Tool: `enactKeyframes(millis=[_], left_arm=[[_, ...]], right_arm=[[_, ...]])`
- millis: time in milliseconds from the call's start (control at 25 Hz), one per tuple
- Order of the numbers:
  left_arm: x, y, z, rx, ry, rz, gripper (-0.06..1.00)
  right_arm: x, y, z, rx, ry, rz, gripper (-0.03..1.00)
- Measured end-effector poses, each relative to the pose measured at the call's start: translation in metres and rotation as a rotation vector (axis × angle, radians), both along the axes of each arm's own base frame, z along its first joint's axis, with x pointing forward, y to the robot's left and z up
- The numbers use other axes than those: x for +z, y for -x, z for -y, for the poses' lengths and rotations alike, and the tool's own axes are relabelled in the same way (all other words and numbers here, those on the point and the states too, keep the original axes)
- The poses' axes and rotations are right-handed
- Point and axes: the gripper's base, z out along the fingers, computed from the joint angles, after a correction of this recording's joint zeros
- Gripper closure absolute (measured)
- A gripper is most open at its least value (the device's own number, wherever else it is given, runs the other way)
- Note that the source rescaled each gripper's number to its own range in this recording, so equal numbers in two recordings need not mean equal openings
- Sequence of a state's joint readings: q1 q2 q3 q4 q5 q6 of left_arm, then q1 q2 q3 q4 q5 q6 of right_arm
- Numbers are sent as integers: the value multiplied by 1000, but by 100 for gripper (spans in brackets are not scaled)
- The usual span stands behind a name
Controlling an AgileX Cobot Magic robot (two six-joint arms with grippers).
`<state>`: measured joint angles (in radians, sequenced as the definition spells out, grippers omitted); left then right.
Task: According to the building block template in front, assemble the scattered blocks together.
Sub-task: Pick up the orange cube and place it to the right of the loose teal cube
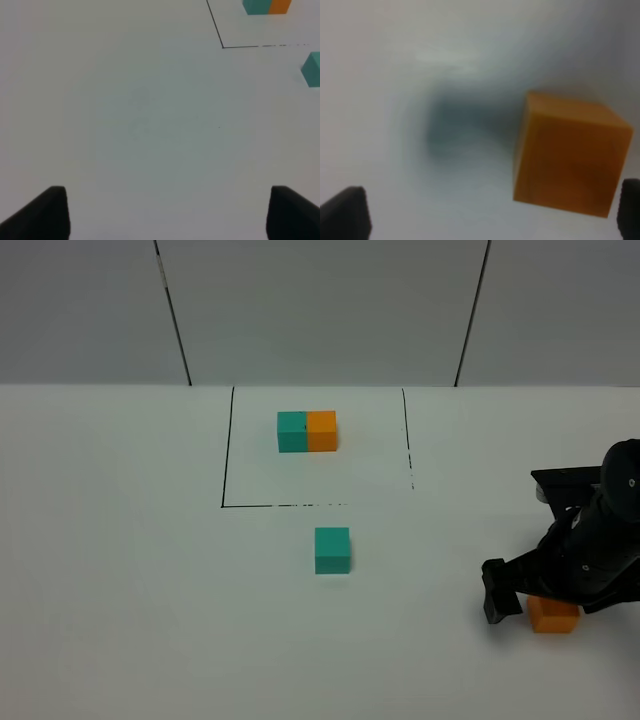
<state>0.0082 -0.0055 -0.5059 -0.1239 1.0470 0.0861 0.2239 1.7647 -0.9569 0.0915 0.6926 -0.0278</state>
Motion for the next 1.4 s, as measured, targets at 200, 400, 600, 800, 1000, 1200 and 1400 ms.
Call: enactKeyframes(millis=[200,400,600,800,1000,1200,1400], left_arm=[[0,0,0,0,0,0,27],[0,0,0,0,0,0,27],[0,0,0,0,0,0,27],[0,0,0,0,0,0,27],[0,0,0,0,0,0,27],[0,0,0,0,0,0,27],[0,0,0,0,0,0,27]], right_arm=[[-13,-5,7,-44,5,-21,-3],[-16,-7,9,-50,3,12,-3],[-21,-6,12,-65,8,-11,-3],[-32,-6,15,-59,29,-48,-3],[-39,-7,16,-57,34,-60,-2],[-39,-8,17,-50,45,-39,1],[-39,-9,19,-58,60,-32,5]])
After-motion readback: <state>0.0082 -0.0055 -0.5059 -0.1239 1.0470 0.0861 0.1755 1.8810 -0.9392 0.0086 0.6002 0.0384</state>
